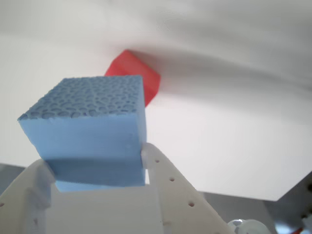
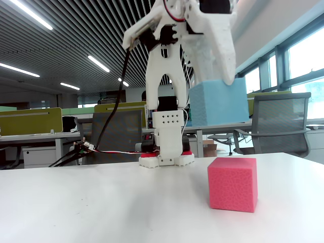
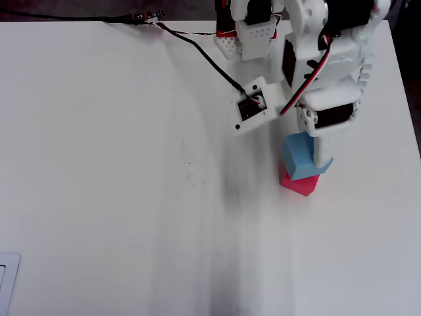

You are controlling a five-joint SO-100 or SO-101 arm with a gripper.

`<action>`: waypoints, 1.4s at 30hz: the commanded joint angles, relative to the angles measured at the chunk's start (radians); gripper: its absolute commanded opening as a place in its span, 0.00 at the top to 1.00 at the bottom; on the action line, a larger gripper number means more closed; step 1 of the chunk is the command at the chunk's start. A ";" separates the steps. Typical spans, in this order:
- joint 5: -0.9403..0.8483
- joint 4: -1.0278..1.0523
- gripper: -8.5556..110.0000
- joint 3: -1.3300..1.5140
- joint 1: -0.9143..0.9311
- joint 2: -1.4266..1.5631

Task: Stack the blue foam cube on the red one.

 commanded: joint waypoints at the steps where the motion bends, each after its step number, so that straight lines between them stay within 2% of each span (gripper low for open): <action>1: 0.009 -0.031 0.76 0.011 -0.009 -0.012; 25: 0.020 -0.184 0.76 0.147 -0.023 -0.081; 42: 0.020 -0.149 0.67 0.207 -0.011 0.149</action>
